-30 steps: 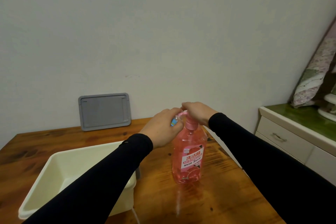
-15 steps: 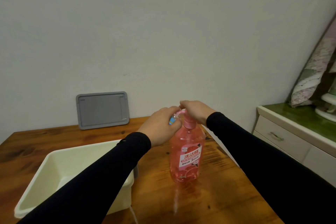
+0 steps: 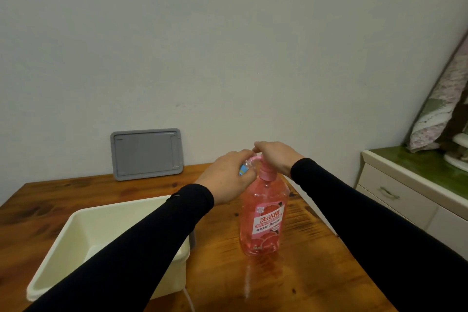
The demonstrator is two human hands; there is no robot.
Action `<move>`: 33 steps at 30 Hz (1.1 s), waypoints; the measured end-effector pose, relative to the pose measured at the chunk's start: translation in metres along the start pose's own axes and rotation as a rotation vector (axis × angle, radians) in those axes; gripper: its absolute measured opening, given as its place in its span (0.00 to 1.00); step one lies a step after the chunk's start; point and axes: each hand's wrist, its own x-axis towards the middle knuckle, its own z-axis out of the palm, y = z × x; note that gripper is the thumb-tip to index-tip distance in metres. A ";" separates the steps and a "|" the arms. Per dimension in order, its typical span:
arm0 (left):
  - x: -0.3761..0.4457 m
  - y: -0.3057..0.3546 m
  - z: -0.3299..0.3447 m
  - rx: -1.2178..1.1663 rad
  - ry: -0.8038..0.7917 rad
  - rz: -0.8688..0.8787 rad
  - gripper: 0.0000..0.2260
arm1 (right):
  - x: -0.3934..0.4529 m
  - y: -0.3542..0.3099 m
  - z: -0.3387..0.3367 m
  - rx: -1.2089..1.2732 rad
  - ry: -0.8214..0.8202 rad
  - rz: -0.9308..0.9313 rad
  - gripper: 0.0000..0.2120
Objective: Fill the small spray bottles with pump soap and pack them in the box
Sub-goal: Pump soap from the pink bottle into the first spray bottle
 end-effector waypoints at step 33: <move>0.002 0.002 -0.003 -0.012 0.025 0.021 0.18 | -0.003 -0.006 -0.009 0.212 -0.027 0.078 0.18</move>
